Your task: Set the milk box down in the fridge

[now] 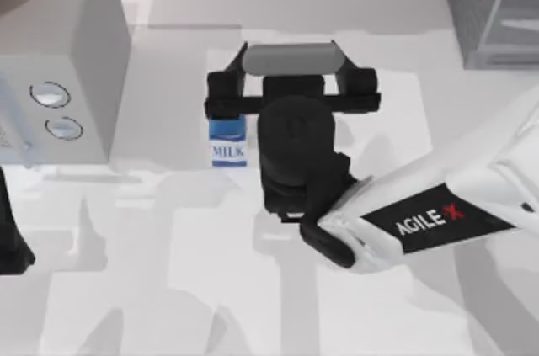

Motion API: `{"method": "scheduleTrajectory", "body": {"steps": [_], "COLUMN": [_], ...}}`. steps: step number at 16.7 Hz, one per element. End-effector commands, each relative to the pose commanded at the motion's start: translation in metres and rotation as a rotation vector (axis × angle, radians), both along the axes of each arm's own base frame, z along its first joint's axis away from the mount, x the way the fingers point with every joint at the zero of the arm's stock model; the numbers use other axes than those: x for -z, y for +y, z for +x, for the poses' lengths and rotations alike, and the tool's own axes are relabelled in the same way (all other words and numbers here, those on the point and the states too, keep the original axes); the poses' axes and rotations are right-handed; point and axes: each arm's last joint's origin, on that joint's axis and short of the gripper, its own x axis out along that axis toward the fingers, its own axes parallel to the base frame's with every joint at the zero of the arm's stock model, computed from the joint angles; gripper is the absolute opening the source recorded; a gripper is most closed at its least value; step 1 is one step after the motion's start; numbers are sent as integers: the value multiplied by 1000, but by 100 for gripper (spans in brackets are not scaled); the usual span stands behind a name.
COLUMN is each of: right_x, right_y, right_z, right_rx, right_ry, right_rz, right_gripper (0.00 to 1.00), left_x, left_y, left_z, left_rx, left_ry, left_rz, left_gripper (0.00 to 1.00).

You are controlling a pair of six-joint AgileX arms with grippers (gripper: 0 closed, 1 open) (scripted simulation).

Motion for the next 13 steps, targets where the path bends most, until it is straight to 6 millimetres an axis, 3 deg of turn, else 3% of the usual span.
{"method": "scheduleTrajectory", "body": {"steps": [3,7,9,13], "right_x": [55,109,120,122], "right_y": [39,66,70,71], "right_z": [-13,-33,-38,-39], "right_rx": [5,11,13,13], "right_ry": [-4,-7,-8,-9], "right_rz": [7,15,17,17], "right_gripper": [100,100,100,100], "left_x": [0,0,0,0], "left_y": [0,0,0,0], "left_z": [0,0,0,0], "left_rx": [0,0,0,0], "left_ry": [0,0,0,0], "left_rz": [0,0,0,0], "left_gripper": [100,100,100,100]}}
